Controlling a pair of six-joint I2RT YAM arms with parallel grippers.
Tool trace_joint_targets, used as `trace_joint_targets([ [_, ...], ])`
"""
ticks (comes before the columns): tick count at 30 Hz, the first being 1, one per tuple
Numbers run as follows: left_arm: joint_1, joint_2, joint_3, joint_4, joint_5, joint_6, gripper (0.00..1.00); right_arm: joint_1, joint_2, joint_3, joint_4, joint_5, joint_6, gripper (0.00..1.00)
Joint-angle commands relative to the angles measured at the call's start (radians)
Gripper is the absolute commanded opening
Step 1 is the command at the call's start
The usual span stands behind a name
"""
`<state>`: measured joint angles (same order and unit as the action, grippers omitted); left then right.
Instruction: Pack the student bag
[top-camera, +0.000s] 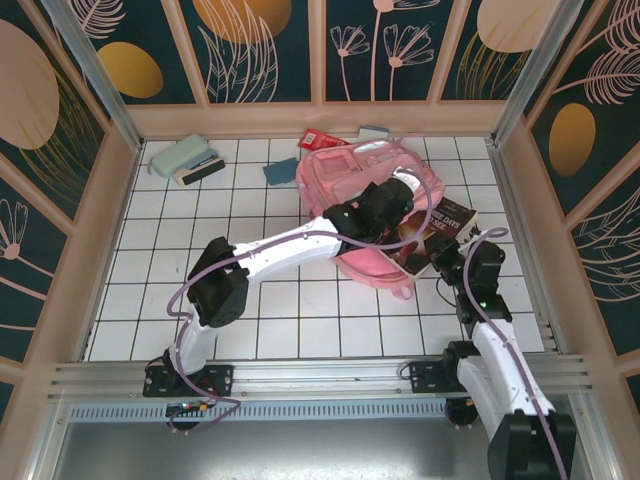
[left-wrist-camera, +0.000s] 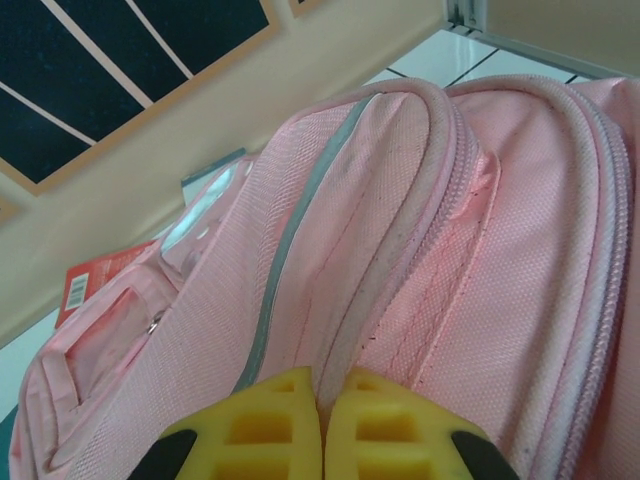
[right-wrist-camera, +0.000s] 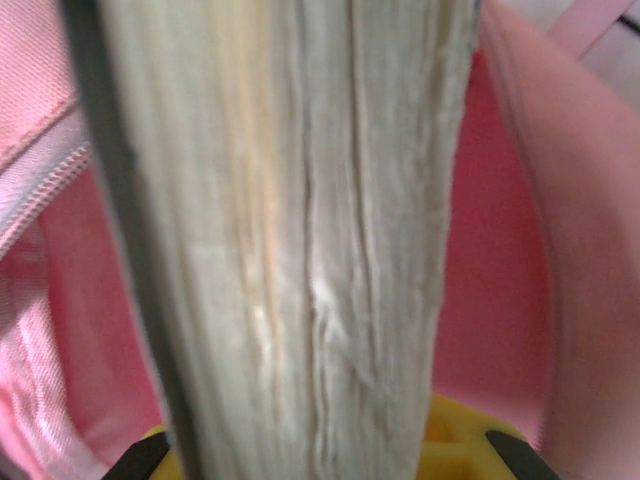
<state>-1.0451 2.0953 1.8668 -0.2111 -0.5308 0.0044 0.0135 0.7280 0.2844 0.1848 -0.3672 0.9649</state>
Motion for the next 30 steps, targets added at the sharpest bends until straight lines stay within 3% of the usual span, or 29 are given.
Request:
trace_joint_targets([
  [1,0.003,-0.079,0.095,0.059,-0.005,-0.054,0.0,0.037,0.056,-0.001,0.386,-0.042,0.122,0.0],
  [6,0.003,-0.061,0.137,0.036,-0.001,-0.065,0.0,0.127,0.201,0.051,0.514,0.068,0.138,0.0],
  [18,0.003,-0.012,0.255,-0.024,0.047,-0.084,0.0,0.204,0.59,0.145,0.914,0.255,0.256,0.0],
  [28,0.005,-0.015,0.258,-0.034,0.048,-0.08,0.0,0.212,0.853,0.342,0.754,0.318,0.275,0.0],
  [30,0.005,-0.019,0.248,-0.031,0.048,-0.08,0.0,0.214,0.886,0.381,0.684,0.316,0.253,0.11],
])
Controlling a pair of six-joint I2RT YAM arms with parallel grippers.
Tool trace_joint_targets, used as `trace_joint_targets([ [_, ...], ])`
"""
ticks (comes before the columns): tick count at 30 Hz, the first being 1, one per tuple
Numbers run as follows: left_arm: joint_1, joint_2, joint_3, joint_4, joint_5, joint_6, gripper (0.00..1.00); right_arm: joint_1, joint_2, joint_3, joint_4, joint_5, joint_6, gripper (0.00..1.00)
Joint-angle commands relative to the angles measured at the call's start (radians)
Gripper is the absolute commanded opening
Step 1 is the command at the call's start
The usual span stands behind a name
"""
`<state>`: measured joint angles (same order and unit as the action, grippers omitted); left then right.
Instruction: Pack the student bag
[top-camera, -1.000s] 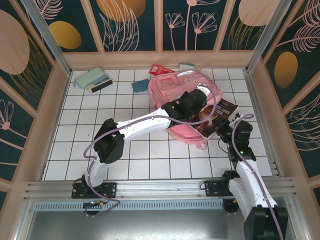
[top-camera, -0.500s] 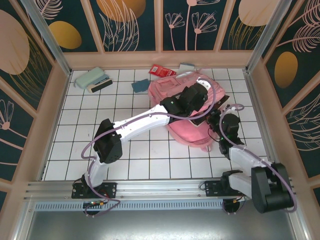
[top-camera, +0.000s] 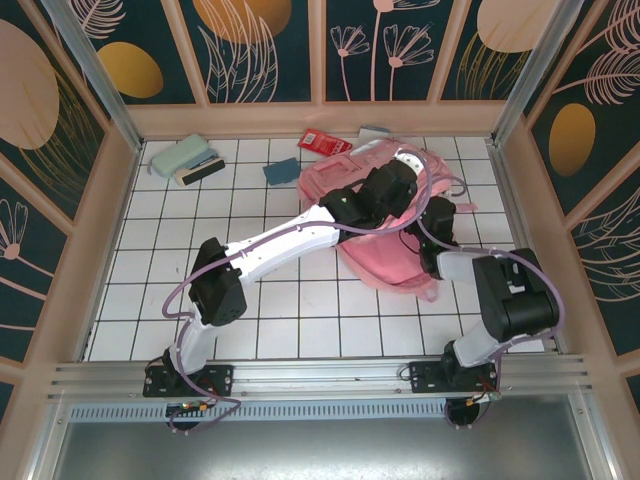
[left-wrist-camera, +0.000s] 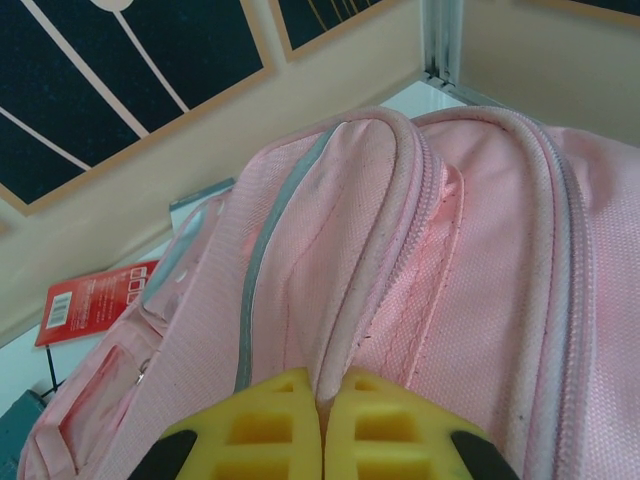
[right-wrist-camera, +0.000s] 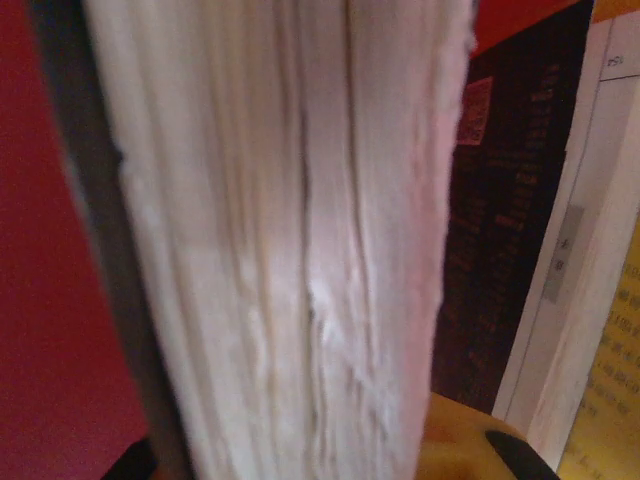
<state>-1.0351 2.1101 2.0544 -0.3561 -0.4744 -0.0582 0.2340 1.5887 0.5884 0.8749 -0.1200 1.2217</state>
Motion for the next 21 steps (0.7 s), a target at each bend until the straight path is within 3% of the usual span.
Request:
trace_joint_targets([
  [1,-0.004,-0.035,0.058,0.115,-0.008,-0.017,0.0,-0.007,0.038,0.089,-0.028,0.066,-0.013,0.17],
  [5,-0.001,-0.034,0.048,0.118,-0.009,-0.017,0.0,-0.005,0.072,0.103,-0.071,0.054,-0.016,0.55],
  [7,0.002,-0.035,0.04,0.118,-0.009,-0.02,0.0,-0.004,0.068,0.112,-0.114,0.047,-0.026,0.61],
  [17,0.017,-0.039,0.01,0.128,0.009,-0.041,0.0,0.026,-0.092,0.062,-0.31,0.054,-0.125,0.6],
  [21,0.019,-0.044,0.001,0.133,0.017,-0.046,0.0,0.03,-0.132,0.038,-0.354,0.028,-0.143,0.49],
])
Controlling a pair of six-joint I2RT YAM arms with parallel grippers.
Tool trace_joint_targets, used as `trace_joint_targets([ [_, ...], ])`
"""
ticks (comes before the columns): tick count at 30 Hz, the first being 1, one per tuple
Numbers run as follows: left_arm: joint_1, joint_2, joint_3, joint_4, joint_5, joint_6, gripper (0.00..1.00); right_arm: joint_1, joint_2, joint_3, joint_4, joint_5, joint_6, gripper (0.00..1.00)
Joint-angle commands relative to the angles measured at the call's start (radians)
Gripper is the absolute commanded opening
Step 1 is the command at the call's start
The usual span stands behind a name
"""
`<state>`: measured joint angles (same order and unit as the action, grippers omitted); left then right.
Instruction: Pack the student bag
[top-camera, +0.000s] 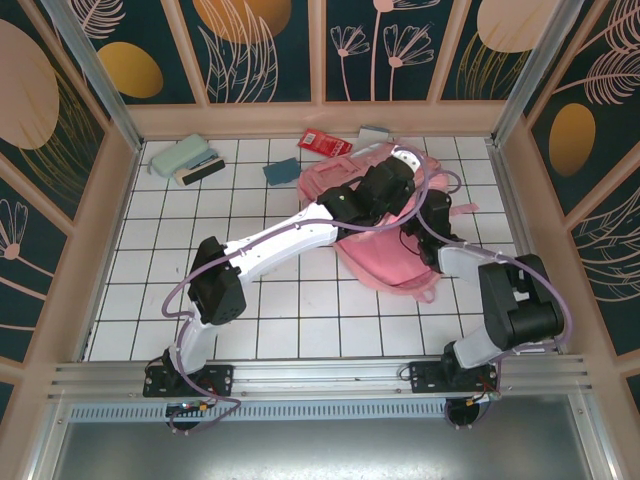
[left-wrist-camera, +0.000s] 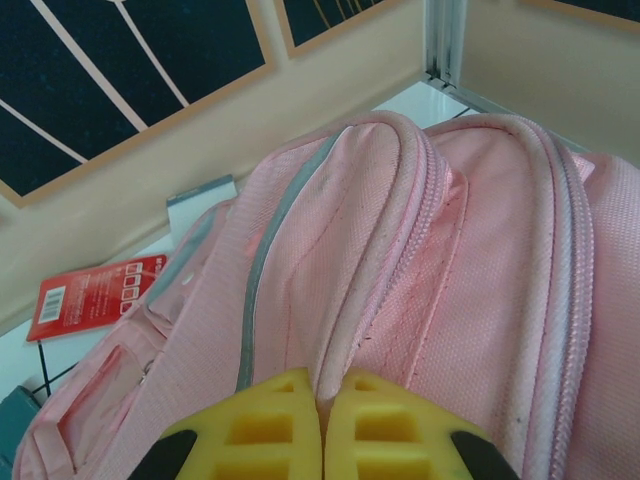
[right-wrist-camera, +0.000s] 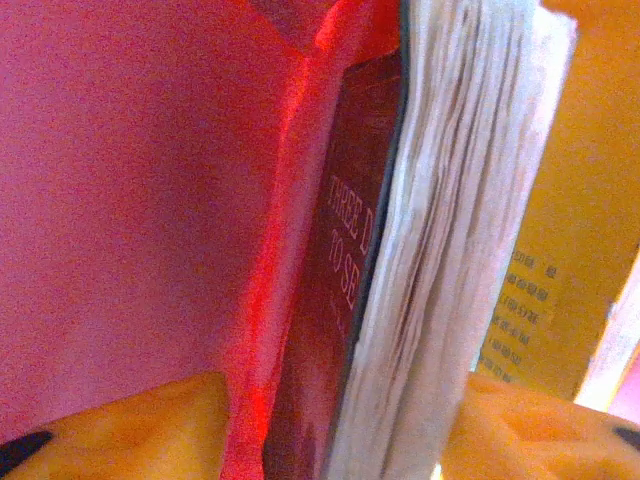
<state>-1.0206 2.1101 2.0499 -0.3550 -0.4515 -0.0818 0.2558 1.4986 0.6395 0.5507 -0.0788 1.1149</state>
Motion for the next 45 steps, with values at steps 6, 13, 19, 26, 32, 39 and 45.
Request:
trace_joint_targets([
  [6,0.004,-0.046,-0.003,0.136,0.007,-0.026,0.0,0.003,0.007,0.002,-0.005,-0.027,-0.037,0.16],
  [13,0.004,-0.064,-0.028,0.14,0.009,-0.024,0.0,0.005,0.099,0.052,0.029,-0.007,0.007,0.0],
  [19,0.005,-0.07,-0.039,0.143,0.007,-0.021,0.0,-0.005,0.138,0.073,0.038,0.024,0.045,0.0],
  [26,0.008,-0.088,-0.076,0.159,-0.022,-0.009,0.0,-0.02,0.078,0.052,0.005,0.009,0.003,0.4],
  [32,0.019,-0.088,-0.092,0.165,-0.017,-0.022,0.0,-0.021,-0.075,-0.011,-0.123,0.032,-0.065,0.59],
  [39,0.03,-0.12,-0.154,0.185,0.008,-0.049,0.0,-0.029,-0.395,-0.131,-0.353,0.103,-0.193,0.68],
  [45,0.036,-0.184,-0.255,0.208,0.083,-0.09,0.0,-0.027,-0.7,-0.179,-0.548,0.182,-0.332,0.72],
])
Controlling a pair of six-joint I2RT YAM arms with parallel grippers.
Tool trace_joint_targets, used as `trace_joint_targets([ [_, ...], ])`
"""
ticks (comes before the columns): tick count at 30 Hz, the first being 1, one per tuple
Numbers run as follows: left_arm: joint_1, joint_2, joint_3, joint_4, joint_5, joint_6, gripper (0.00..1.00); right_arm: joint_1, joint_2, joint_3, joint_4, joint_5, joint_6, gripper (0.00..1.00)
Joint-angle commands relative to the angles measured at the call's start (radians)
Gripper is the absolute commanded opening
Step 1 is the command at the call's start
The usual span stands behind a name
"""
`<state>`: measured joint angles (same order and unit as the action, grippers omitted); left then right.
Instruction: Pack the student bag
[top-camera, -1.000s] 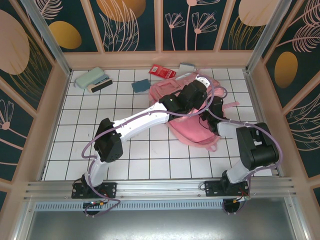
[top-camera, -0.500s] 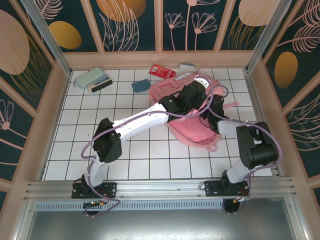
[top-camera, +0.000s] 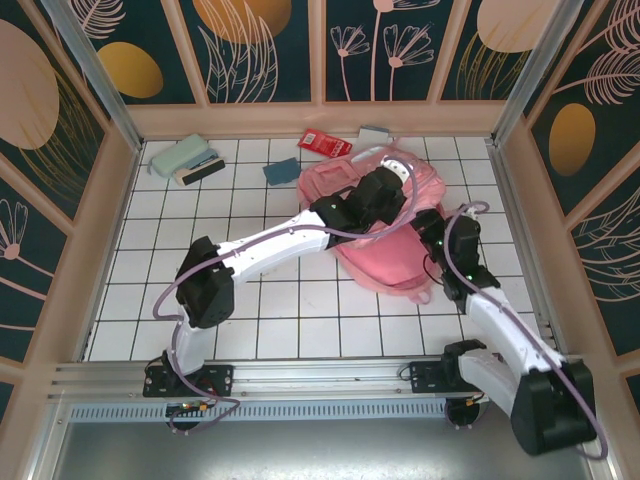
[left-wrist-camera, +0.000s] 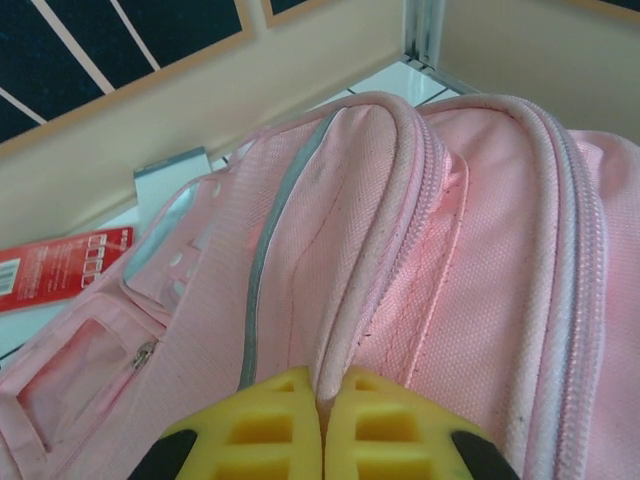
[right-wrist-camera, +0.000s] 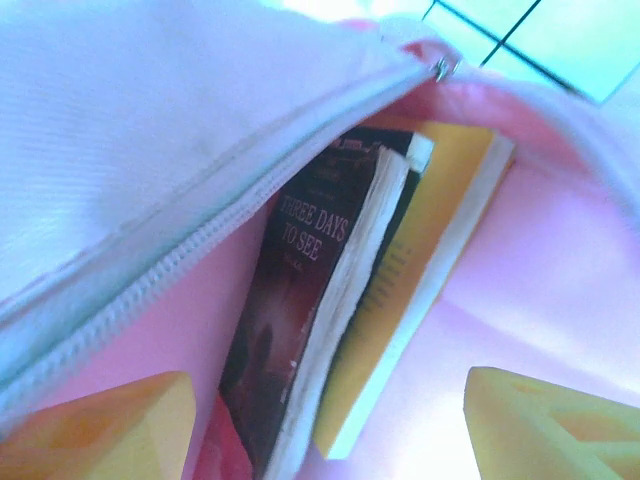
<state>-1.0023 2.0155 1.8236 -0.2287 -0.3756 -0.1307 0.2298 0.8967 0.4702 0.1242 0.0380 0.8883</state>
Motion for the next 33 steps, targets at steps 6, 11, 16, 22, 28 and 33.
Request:
trace_joint_targets([
  [6,0.018,-0.18,-0.169,0.105,0.087,-0.072,0.0,0.002,-0.218,0.038,-0.209,0.072,-0.198,0.74],
  [11,0.017,-0.242,-0.257,0.114,0.178,-0.106,0.0,0.014,-0.18,0.074,-0.188,0.044,-0.215,0.74],
  [16,0.018,-0.244,-0.281,0.103,0.115,-0.107,0.09,0.054,-0.119,0.095,-0.148,0.039,-0.22,0.75],
  [22,0.067,-0.222,-0.27,0.058,0.123,-0.162,0.5,0.118,-0.055,0.131,-0.125,0.042,-0.255,0.76],
  [28,0.124,-0.26,-0.304,0.061,0.115,-0.192,0.87,0.153,0.005,0.162,-0.133,0.06,-0.279,0.76],
  [33,0.155,-0.347,-0.367,0.079,0.188,-0.196,0.99,0.154,-0.036,0.176,-0.208,0.202,-0.259,0.76],
])
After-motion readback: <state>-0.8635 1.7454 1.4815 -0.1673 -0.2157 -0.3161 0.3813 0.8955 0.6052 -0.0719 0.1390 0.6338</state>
